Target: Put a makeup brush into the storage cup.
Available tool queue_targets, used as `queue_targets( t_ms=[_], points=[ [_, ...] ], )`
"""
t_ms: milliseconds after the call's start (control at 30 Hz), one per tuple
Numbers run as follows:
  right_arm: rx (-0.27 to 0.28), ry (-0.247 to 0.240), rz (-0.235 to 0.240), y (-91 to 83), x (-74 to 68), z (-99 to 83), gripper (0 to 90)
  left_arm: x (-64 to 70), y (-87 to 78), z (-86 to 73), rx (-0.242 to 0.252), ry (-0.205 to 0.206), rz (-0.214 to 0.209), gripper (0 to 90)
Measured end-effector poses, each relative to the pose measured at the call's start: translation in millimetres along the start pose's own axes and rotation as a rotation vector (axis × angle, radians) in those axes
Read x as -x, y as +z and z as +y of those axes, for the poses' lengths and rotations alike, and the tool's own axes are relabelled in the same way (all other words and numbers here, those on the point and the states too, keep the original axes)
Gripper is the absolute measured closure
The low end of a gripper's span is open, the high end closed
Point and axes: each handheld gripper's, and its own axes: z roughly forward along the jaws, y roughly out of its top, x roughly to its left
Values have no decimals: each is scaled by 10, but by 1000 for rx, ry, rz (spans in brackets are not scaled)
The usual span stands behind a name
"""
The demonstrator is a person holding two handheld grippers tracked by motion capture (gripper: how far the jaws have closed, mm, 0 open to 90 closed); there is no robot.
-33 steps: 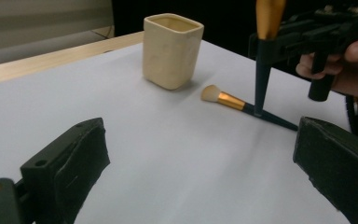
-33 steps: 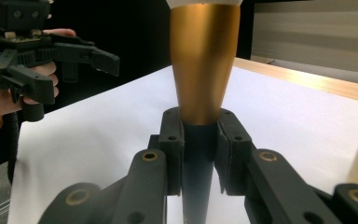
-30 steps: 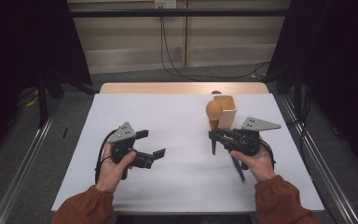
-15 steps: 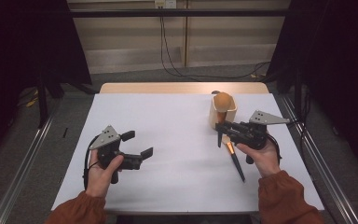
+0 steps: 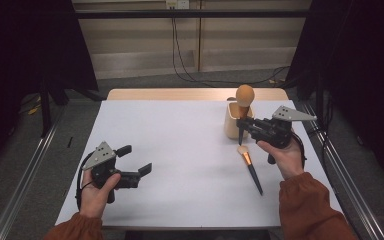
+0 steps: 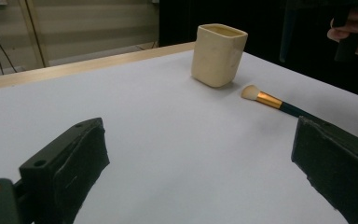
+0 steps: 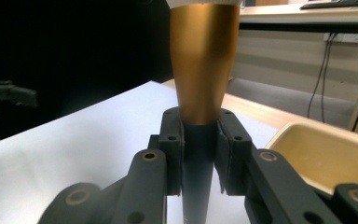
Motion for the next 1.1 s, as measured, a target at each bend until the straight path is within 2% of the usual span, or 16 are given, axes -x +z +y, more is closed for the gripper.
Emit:
queue_targets(
  t_ms=[200, 567, 667, 733, 800, 833, 900, 1100],
  points=[
    [11, -3, -35, 32, 84, 118, 748, -52, -84, -87, -7, -2, 15, 28],
    [25, -8, -95, 100, 242, 308, 748, -108, -218, -251, 31, 8, 74, 27],
    [35, 4, -118, 120, 318, 358, 748, -158, -243, -302, 48, 9, 62, 28],
    [36, 7, -133, 136, 365, 384, 748, -168, -256, -322, 42, 17, 80, 30],
    [35, 3, -146, 169, 398, 406, 748, -185, -273, -341, 48, 3, 90, 30],
    [34, -1, -151, 190, 409, 414, 748, -184, -275, -348, 55, -11, 90, 29],
    [31, -2, -159, 226, 422, 431, 748, -168, -289, -359, 50, 2, 91, 28],
    [41, -5, -180, 324, 472, 460, 748, -149, -309, -364, 57, 1, 80, 25]
  ],
)
